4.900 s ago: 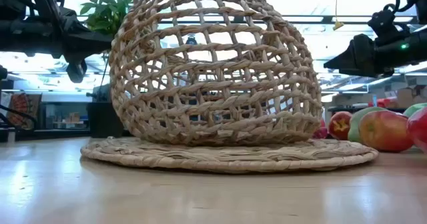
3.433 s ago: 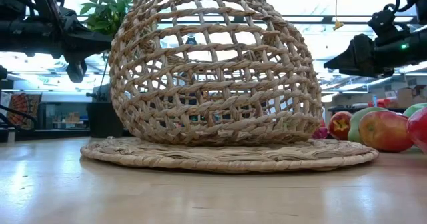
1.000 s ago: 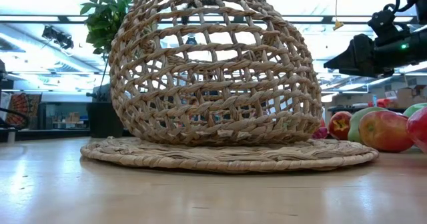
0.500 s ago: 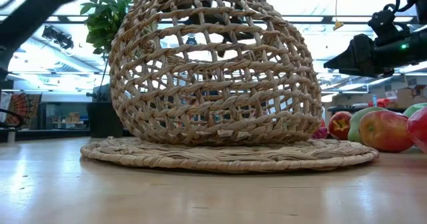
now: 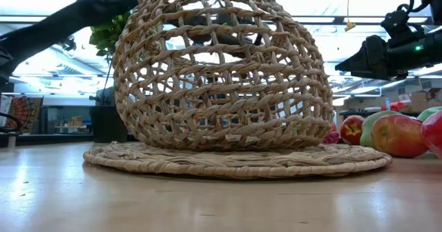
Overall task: Build produce basket
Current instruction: Put the dark red apple into the brown basket
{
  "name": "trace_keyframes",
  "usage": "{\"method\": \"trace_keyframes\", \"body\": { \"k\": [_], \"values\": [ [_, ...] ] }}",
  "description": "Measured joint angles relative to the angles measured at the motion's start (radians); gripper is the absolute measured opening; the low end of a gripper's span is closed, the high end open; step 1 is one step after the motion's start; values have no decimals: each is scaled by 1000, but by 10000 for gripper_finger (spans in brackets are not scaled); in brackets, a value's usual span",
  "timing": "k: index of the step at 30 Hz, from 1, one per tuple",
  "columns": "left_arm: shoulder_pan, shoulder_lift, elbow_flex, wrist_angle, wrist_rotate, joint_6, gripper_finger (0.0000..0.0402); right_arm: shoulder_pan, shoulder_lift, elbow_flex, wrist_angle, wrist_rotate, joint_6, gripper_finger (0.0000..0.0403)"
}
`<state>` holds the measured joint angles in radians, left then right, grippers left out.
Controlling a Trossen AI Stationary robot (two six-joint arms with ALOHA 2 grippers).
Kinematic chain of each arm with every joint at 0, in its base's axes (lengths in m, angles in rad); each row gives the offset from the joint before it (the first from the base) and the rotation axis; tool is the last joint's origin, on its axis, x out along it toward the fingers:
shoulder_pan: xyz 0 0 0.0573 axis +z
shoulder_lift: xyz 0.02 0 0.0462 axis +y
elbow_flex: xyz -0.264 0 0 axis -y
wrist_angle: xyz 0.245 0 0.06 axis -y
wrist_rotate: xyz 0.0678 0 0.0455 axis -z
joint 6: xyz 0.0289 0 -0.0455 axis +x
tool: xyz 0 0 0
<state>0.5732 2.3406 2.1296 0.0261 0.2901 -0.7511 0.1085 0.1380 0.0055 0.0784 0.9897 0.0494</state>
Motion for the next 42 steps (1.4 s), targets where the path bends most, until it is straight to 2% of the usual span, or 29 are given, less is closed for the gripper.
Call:
{"method": "trace_keyframes", "body": {
  "k": [4, 8, 16, 20, 23, 27, 36, 42],
  "values": [
    [-6, 24, 0, -55, -1, 122, 36, 0, 0, 0, 1, 0, 0, 396],
    [-16, 32, -1, -197, -24, 278, 79, 0, 0, 0, 1, 0, 0, 396],
    [-44, 31, -12, -333, -70, 545, 228, 0, 0, 0, 1, 0, 0, 396],
    [-65, 31, -13, -348, -123, 608, 304, 0, 0, 0, 2, 0, 0, 396],
    [-71, 34, -13, -329, -127, 625, 341, 0, 0, 0, 2, 0, 0, 396],
    [-66, 50, -14, -321, -128, 591, 351, 0, 0, 0, 2, 0, 0, 396],
    [-75, 86, -13, -288, -122, 583, 346, 0, 0, 0, 3, -20, 0, 396],
    [-88, 107, -14, -224, -179, 593, 346, 0, 0, 0, 3, -23, 0, 396]
  ]
}}
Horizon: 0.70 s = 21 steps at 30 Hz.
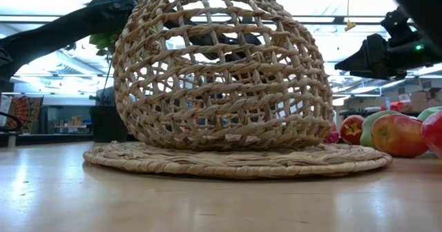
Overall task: Build produce basket
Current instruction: Put the dark red apple into the brown basket
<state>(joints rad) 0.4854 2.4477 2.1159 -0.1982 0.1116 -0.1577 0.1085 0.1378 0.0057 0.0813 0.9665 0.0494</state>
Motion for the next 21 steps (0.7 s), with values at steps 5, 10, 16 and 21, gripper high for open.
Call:
{"method": "trace_keyframes", "body": {
  "k": [5, 10, 16, 21],
  "values": [
    [-2, -1, 1, -18, -3, -28, 346, 0, 0, 0, 2, 0, 0, 396],
    [4, -2, 1, -117, -35, -127, 351, 0, 0, 0, 2, 0, 0, 396],
    [-10, -6, 13, -151, -77, -50, 349, 0, 0, 0, 2, 0, 0, 396],
    [-33, -10, 39, -210, -195, -17, 348, 0, 0, 0, 2, 0, 0, 396]
  ]
}}
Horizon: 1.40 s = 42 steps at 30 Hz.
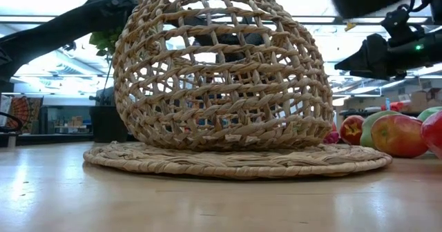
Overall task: Build produce basket
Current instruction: Put the dark red apple into the brown basket
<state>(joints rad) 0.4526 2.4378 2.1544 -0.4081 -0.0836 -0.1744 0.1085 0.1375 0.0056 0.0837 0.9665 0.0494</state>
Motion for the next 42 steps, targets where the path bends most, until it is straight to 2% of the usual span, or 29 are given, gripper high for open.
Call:
{"method": "trace_keyframes", "body": {
  "k": [6, 9, 14, 23, 33, 38, 42],
  "values": [
    [-13, 0, 0, 39, -105, 139, 347, 0, 0, 0, 0, 0, 0, 396],
    [-25, 1, 0, 39, -177, 156, 347, 0, 0, 0, 0, 0, 0, 396],
    [-16, 4, 0, -14, -122, 3, 347, 0, 0, 0, 0, 0, 0, 396],
    [-8, 16, 0, -52, -170, -11, 347, 0, 0, 0, 0, 0, 0, 396],
    [6, 38, -2, -156, -52, -121, 347, 0, 0, 0, 0, 0, 0, 396],
    [-6, 50, -1, -133, -51, -106, 346, 0, 0, 0, -1, 0, 0, 396],
    [-16, 50, 0, -79, -89, -104, 336, 0, 0, 0, 5, 0, 0, 396]
  ]
}}
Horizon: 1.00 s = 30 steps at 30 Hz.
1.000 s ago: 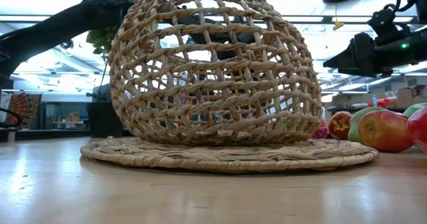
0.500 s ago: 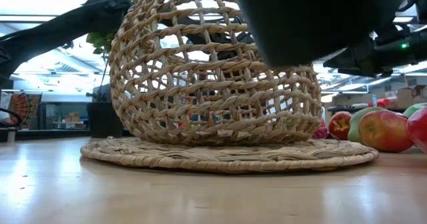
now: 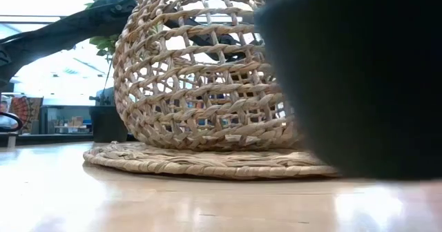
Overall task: Build produce basket
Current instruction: Put the dark red apple into the brown basket
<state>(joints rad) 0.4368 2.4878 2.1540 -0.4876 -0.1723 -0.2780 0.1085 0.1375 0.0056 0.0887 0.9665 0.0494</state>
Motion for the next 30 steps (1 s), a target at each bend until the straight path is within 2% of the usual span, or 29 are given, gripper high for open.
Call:
{"method": "trace_keyframes", "body": {
  "k": [3, 11, 14, 19, 30],
  "values": [
    [-1, 0, 0, 72, -2, 9, 327, 0, 0, 0, 3, 0, 0, 396],
    [-23, 0, 0, 212, -3, 172, 323, 0, 0, 0, 6, 0, 0, 396],
    [-28, 0, 0, 217, -5, 184, 323, 0, 0, 0, 7, 0, 0, 396],
    [-19, 20, 0, 212, -14, 114, 322, 0, 0, 0, 7, 0, 0, 396],
    [-46, 19, 0, 171, -22, 148, 322, 0, 0, 0, 22, 0, 0, 396]
  ]
}}
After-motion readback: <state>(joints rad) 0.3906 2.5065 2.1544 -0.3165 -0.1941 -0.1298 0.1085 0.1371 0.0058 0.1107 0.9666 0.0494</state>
